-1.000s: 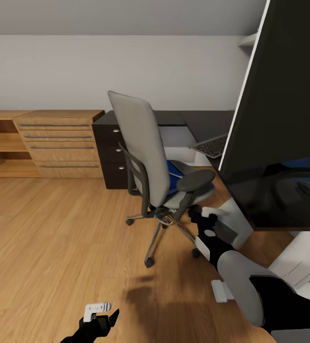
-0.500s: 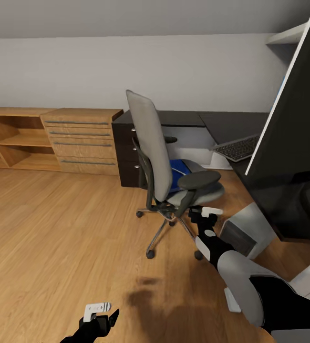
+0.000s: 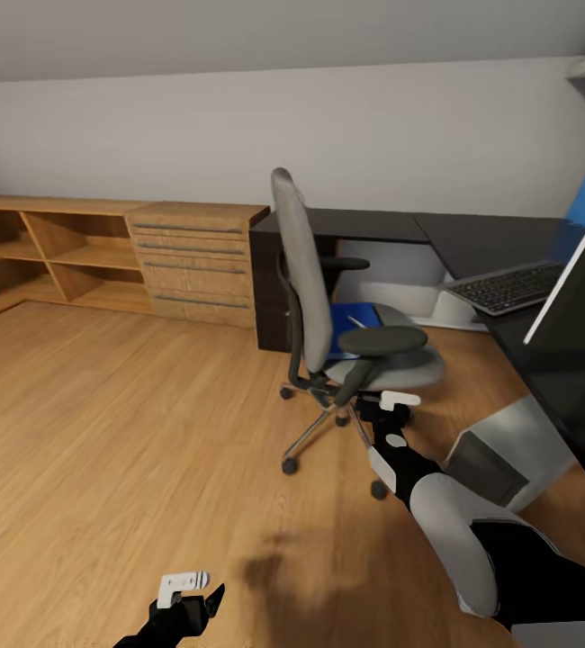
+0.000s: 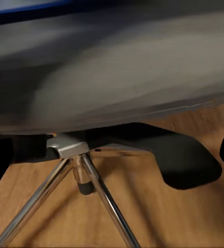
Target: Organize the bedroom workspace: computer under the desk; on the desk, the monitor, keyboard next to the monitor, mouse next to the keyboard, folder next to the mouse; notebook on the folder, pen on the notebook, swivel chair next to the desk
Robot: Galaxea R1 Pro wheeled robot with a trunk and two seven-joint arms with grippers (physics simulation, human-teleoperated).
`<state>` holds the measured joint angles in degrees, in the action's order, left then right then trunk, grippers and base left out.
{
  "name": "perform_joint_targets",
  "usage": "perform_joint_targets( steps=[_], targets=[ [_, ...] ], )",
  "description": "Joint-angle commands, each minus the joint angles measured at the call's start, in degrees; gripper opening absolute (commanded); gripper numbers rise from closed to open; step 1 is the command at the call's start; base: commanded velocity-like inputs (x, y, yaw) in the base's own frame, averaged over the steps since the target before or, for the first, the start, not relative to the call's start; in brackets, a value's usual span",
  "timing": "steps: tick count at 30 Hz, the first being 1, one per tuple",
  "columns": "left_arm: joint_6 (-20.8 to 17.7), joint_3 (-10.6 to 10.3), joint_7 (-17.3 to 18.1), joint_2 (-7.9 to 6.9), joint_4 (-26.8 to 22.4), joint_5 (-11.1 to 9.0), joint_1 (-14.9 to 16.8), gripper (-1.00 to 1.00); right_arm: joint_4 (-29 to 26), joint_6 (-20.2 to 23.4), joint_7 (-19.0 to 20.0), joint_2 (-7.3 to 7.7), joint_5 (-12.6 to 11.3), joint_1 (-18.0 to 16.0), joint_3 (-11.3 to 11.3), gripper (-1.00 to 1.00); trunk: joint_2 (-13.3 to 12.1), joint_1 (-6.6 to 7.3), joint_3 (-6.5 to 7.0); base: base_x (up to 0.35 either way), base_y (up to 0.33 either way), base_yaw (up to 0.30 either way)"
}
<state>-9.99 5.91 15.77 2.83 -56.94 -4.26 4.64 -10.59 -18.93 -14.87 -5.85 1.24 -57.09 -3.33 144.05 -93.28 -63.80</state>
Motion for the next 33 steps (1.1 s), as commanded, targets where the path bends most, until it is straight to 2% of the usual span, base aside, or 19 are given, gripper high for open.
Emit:
perform_joint_targets(
  steps=[1, 28, 33],
  targets=[
    [-0.6, 0.2, 0.4, 0.07, -0.1, -0.4, 0.0, 1.00, 0.0, -0.2, 0.0, -0.03, 0.2, 0.0, -0.3, 1.00, 0.0, 0.01, -0.05, 0.000, 0.000, 0.250],
    [-0.6, 0.2, 0.4, 0.08, -0.1, -0.4, 0.0, 1.00, 0.1, -0.4, 0.0, -0.07, 0.2, 0.0, -0.3, 1.00, 0.0, 0.01, -0.05, 0.000, 0.000, 0.250],
    [-0.6, 0.2, 0.4, 0.07, -0.1, -0.4, 0.0, 1.00, 0.2, -0.6, 0.1, -0.04, 0.2, 0.0, -0.2, 1.00, 0.0, 0.01, -0.05, -0.019, -0.001, 0.118]
  ],
)
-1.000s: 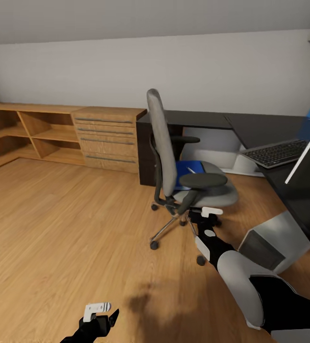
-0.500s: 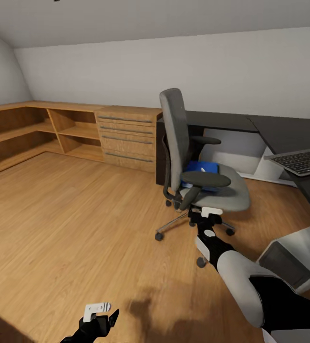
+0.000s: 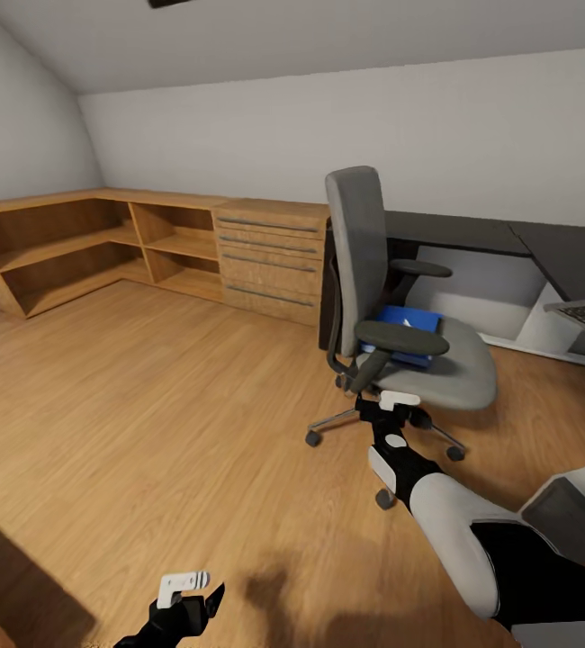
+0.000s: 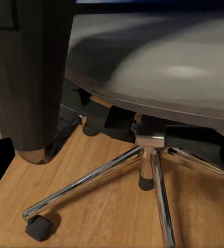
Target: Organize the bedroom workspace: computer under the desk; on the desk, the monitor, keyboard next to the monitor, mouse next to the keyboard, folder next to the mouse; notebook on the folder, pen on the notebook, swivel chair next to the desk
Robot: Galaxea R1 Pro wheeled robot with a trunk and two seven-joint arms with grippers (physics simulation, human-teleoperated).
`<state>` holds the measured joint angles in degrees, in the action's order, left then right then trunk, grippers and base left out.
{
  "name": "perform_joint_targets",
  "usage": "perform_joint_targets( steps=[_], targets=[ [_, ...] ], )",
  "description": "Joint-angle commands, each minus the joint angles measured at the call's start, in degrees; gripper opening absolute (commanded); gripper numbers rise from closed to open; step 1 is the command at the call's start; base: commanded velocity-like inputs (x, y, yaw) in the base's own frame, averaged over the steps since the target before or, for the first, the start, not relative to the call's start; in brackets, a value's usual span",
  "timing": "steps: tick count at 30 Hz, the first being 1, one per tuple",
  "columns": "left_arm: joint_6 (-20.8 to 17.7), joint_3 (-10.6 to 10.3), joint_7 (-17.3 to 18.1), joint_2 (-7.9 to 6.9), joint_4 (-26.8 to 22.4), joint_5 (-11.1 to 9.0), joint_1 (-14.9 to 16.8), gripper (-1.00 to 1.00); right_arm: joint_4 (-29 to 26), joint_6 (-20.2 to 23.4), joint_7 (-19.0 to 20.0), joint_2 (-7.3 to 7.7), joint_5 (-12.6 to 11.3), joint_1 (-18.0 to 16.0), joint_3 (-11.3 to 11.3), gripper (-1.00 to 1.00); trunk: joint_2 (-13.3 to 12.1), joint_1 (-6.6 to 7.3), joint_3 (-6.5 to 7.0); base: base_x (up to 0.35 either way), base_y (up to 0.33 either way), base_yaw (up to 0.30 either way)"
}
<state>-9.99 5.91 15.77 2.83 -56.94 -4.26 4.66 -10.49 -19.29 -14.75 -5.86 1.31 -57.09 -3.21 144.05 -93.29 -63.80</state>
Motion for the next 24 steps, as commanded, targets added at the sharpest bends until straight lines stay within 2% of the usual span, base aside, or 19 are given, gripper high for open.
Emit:
perform_joint_targets(
  steps=[1, 7, 17, 24],
  targets=[
    [-0.6, 0.2, 0.4, 0.07, -0.1, -0.4, 0.0, 1.00, 0.1, -0.2, 0.0, -0.03, 0.1, 0.0, -0.3, 1.00, 0.0, 0.02, -0.05, -0.080, -0.017, 0.043],
    [-0.6, 0.2, 0.4, 0.07, -0.1, -0.4, 0.0, 1.00, 0.1, -0.3, 0.0, -0.03, 0.2, 0.0, -0.3, 1.00, 0.0, 0.02, -0.05, -0.186, -0.066, 0.019],
    [-0.6, 0.2, 0.4, 0.07, -0.1, -0.4, 0.0, 1.00, 0.2, -0.3, 0.0, -0.12, 0.2, 0.0, -0.2, 1.00, 0.0, 0.02, 0.01, -0.290, -0.033, 0.001],
    [-0.6, 0.2, 0.4, 0.07, -0.1, -0.4, 0.0, 1.00, 0.2, -0.3, 0.1, -0.17, 0.1, 0.0, -0.2, 1.00, 0.0, 0.02, 0.37, -0.175, 0.032, -0.106]
  ],
)
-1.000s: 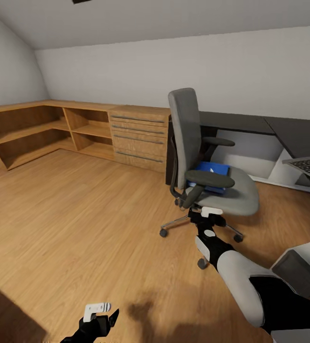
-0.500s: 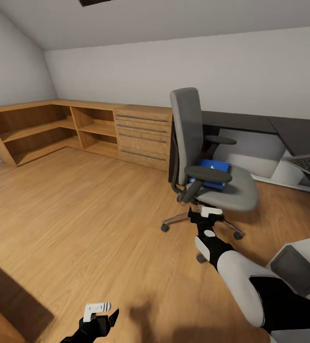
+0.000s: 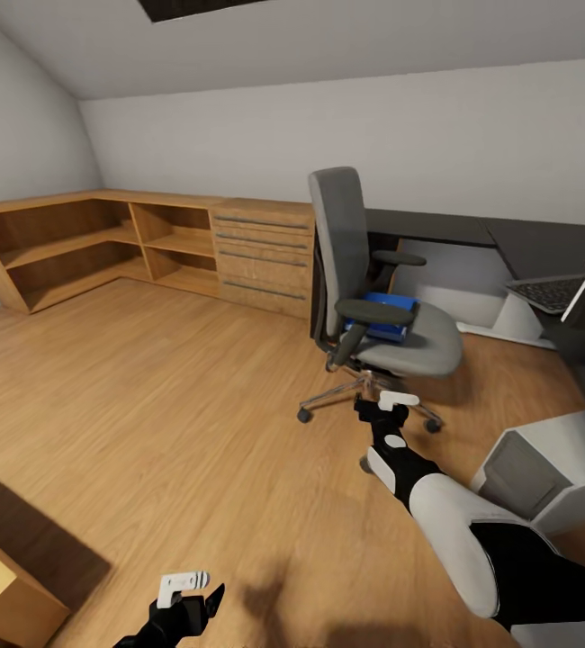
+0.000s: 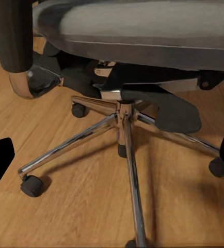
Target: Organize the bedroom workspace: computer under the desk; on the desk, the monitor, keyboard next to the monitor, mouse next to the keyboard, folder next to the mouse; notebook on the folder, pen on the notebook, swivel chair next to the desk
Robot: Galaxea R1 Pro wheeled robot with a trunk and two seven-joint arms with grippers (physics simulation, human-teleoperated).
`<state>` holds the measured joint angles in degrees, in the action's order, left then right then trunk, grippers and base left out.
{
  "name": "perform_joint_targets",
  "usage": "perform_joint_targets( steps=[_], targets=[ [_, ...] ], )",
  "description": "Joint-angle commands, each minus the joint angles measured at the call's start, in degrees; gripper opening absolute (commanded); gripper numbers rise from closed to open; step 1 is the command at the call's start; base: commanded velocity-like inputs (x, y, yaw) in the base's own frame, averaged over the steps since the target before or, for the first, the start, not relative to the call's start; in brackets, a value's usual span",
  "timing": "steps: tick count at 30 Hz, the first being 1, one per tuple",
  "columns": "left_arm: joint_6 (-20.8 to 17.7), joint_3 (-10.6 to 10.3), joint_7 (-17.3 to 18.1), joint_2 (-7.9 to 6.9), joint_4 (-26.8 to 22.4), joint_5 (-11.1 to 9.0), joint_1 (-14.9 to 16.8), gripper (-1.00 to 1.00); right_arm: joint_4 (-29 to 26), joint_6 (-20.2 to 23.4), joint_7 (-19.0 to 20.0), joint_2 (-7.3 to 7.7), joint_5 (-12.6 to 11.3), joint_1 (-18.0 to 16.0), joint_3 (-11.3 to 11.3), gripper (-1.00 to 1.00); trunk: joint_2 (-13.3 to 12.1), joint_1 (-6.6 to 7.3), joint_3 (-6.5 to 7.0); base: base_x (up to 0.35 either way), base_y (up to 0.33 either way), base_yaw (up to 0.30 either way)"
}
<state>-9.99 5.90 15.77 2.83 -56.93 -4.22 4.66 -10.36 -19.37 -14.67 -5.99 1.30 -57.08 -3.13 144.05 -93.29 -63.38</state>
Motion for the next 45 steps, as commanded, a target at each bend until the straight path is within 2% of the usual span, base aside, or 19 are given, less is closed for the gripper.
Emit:
perform_joint_targets(
  steps=[1, 19, 45],
  targets=[
    [-0.6, 0.2, 0.4, 0.07, -0.1, -0.4, 0.0, 1.00, 0.1, -0.2, 0.0, -0.03, 0.1, 0.0, -0.3, 1.00, 0.0, 0.02, 0.01, -0.060, 0.012, -0.173],
    [-0.6, 0.2, 0.4, 0.07, -0.1, -0.5, 0.0, 1.00, 0.1, -0.2, -0.1, 0.00, 0.1, 0.0, -0.4, 1.00, 0.0, 0.02, 0.92, -0.013, 0.003, -0.232],
    [-0.6, 0.2, 0.4, 0.07, -0.1, -0.5, 0.0, 1.00, 0.2, -0.1, -0.1, -0.01, 0.0, 0.0, -0.4, 1.00, 0.0, 0.02, 0.96, 0.000, 0.017, -0.254]
  ],
)
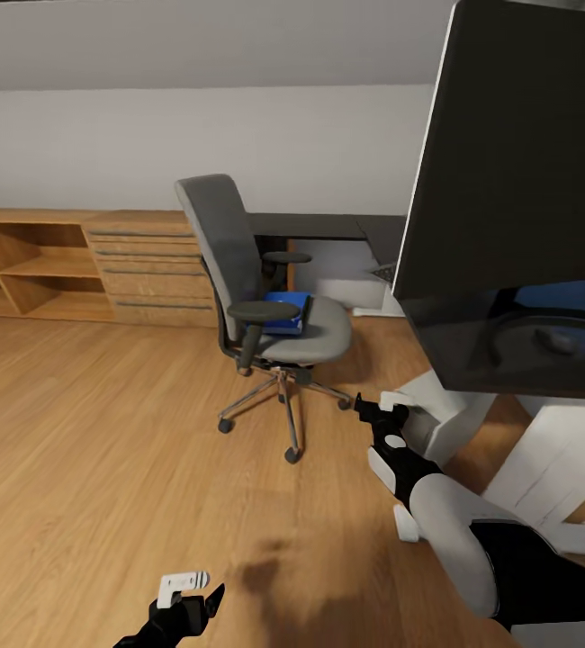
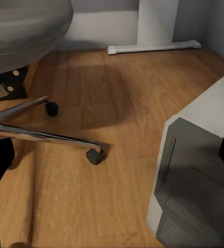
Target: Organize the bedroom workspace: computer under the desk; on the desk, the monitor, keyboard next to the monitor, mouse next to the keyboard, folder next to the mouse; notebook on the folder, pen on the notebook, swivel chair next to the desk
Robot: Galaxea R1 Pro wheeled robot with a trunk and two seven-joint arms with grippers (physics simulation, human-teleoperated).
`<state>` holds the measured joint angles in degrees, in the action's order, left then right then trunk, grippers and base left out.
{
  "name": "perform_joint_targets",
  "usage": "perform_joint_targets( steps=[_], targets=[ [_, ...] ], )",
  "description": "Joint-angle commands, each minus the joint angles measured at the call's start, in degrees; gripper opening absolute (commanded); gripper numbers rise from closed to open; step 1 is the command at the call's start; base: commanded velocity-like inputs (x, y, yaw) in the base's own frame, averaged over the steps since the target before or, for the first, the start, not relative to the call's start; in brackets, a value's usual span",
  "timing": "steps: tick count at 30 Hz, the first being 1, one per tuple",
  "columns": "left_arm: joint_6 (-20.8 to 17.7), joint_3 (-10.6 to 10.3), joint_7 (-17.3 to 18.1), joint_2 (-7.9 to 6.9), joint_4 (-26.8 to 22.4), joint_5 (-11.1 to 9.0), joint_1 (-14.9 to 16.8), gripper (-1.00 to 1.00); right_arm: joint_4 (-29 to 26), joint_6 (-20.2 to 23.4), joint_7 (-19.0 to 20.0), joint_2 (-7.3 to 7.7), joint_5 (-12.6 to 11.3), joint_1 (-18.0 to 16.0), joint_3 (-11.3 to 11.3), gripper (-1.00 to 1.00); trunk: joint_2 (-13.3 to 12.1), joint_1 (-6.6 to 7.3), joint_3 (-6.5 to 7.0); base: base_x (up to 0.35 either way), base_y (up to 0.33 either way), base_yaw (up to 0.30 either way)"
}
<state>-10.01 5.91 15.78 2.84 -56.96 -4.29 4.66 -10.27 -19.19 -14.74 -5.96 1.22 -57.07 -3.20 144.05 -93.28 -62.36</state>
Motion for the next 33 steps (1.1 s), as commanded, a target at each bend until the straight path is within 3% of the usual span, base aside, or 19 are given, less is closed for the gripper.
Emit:
perform_joint_targets(
  steps=[1, 12, 33],
  targets=[
    [-0.5, 0.2, 0.4, 0.06, -0.1, -0.5, 0.0, 1.00, 0.1, -0.2, 0.0, -0.06, 0.1, -0.1, -0.3, 1.00, 0.0, 0.01, -0.06, 0.000, 0.174, -0.141],
    [-0.5, 0.2, 0.4, 0.06, -0.1, -0.5, 0.0, 1.00, 0.3, -0.8, 0.3, 0.06, 0.3, 0.1, -0.2, 1.00, 0.0, 0.01, -0.08, 0.000, 0.211, -0.046],
    [-0.5, 0.2, 0.4, 0.06, 0.0, -0.4, 0.0, 1.00, 0.3, -3.4, 0.4, 0.24, 0.3, 0.2, -0.2, 1.00, 0.0, 0.01, -0.08, 0.000, 0.018, -0.002]
  ],
)
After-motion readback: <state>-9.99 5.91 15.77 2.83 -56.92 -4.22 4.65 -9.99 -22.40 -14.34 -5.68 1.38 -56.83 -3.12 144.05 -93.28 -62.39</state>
